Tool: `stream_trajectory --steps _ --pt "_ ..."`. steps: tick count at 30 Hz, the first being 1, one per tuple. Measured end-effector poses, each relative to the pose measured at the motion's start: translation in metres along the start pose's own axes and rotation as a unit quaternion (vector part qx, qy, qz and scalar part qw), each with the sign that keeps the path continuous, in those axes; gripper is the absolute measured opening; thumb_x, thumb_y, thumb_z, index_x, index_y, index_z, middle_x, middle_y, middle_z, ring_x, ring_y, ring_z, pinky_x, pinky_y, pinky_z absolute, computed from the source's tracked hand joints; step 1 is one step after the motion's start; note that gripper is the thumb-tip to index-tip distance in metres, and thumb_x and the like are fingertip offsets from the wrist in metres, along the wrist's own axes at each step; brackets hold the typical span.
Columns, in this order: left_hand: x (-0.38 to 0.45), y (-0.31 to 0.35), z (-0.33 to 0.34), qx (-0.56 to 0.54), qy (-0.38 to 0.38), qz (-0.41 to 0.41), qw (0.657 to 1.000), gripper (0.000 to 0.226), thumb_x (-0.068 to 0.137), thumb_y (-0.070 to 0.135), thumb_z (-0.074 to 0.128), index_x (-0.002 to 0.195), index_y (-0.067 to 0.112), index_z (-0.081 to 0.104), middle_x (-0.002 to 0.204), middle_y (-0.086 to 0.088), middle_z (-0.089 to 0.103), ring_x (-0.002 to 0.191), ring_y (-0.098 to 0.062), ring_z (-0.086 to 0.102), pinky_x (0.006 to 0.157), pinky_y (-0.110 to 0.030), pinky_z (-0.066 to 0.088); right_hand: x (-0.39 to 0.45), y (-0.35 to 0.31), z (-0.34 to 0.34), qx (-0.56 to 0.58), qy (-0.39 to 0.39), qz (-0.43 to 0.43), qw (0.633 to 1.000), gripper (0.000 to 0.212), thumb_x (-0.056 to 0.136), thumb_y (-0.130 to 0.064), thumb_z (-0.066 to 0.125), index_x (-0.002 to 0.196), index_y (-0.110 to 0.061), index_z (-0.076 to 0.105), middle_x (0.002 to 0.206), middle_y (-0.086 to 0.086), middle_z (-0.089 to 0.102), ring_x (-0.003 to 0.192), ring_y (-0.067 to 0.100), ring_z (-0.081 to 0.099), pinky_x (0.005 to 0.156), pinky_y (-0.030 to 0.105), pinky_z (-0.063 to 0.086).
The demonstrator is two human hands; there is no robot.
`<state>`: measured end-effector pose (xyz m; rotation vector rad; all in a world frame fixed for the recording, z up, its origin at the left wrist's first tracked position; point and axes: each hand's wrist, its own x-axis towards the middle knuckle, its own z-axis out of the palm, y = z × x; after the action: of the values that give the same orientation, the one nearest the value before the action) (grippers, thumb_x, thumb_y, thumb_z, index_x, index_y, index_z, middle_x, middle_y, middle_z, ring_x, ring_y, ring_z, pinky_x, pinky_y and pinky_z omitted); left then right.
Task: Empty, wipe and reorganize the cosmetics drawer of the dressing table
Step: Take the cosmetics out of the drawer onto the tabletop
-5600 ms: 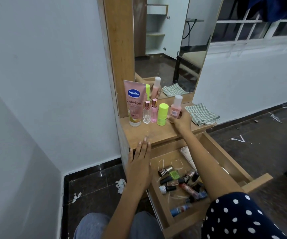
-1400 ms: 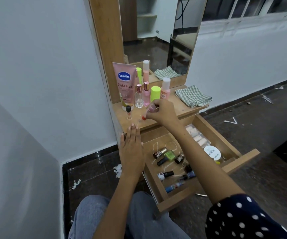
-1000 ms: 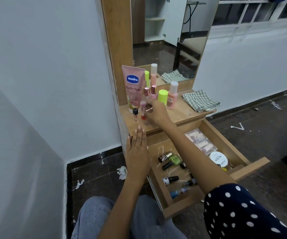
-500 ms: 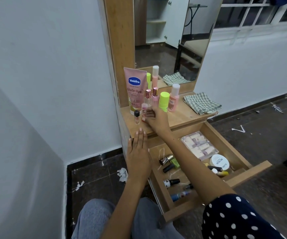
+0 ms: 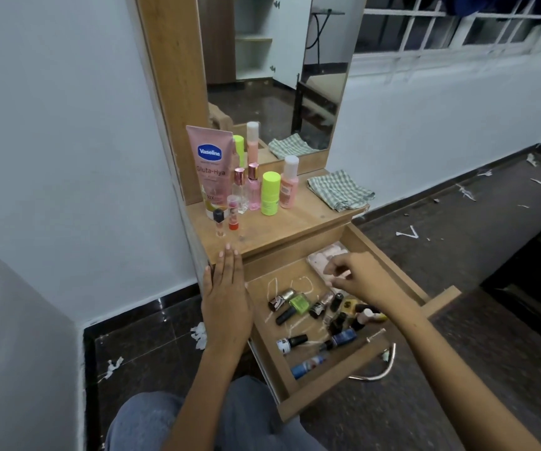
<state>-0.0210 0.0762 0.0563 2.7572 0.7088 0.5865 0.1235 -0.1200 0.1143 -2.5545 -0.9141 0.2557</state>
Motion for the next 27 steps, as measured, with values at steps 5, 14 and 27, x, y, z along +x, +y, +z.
stream_trajectory --steps 5,14,27 --pt "0.000 0.000 -0.002 0.008 -0.010 0.000 1.000 0.056 0.102 0.020 0.030 0.152 0.012 0.006 0.160 -0.003 0.000 0.148 -0.017 0.000 0.119 -0.036 -0.003 -0.015 0.010 0.019 -0.048 0.000 0.073 0.996 0.027 0.074 -0.043 0.077 0.088 -0.023 0.067 0.086 -0.012 0.065 0.082 0.009 0.060 0.070 0.029 0.052" --pt "0.000 0.000 -0.002 0.018 -0.015 0.002 1.000 0.056 0.100 0.017 0.035 0.151 0.010 0.013 0.160 -0.005 0.007 0.148 -0.019 0.007 0.118 -0.037 -0.002 0.001 0.003 0.044 -0.055 -0.051 0.089 0.993 0.011 0.078 -0.015 0.075 0.088 -0.011 0.074 0.093 0.007 0.071 0.091 0.020 0.066 0.080 0.032 0.054" --pt "0.000 0.001 -0.003 0.028 -0.014 -0.003 1.000 0.057 0.100 0.016 0.036 0.152 0.009 0.014 0.160 -0.006 0.008 0.148 -0.019 0.007 0.118 -0.037 -0.001 -0.012 -0.015 0.039 -0.135 -0.032 0.027 0.990 0.044 0.074 -0.032 0.079 0.113 -0.017 0.062 0.109 0.001 0.063 0.100 0.023 0.061 0.081 0.038 0.052"
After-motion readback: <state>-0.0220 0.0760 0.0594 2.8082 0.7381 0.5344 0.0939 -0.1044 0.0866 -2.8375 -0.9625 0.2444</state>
